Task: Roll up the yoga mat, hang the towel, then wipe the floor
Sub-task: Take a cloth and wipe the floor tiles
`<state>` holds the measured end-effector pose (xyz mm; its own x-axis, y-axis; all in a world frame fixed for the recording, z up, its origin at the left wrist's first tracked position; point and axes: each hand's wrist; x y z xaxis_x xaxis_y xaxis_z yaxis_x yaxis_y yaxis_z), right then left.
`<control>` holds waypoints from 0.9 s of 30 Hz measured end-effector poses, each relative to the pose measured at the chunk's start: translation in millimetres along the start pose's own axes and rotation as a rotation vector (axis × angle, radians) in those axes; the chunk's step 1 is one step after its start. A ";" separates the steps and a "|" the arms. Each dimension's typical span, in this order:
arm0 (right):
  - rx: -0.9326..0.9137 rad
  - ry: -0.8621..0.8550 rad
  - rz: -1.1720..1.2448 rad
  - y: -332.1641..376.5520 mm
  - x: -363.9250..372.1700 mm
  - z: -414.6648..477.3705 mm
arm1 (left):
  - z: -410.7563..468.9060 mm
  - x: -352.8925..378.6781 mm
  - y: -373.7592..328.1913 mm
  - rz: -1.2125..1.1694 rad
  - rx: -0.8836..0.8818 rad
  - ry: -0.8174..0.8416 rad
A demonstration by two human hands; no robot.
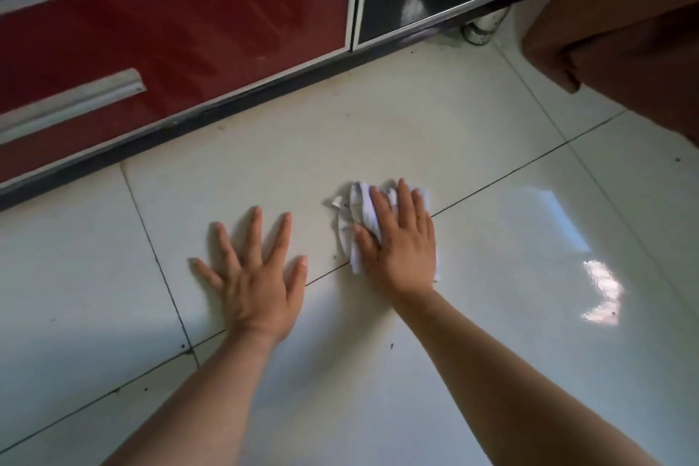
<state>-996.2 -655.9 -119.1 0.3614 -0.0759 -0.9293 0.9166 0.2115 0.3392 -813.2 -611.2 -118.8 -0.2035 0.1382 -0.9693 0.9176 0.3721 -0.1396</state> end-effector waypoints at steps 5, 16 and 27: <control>0.093 0.045 -0.008 -9.4 4.2 64.2 | 1.5 -1.8 -0.2 0.004 -0.003 0.017; -0.291 0.096 0.092 -3.8 -4.0 -26.6 | 3.5 -5.8 4.0 -0.047 0.022 0.072; -0.414 0.299 0.219 142.9 35.2 -14.0 | -60.8 -23.8 143.3 -0.021 -0.220 0.049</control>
<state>-854.8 -614.7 -105.3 0.4162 0.2801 -0.8650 0.6602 0.5610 0.4994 -697.6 -505.3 -103.5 -0.2433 0.1707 -0.9548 0.8173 0.5662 -0.1070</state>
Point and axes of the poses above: each hand's wrist, its own z-axis towards the middle knuckle, its own x-axis out of the palm, y = z × x, and after that the axes turned 12 degrees about -x, right-handed
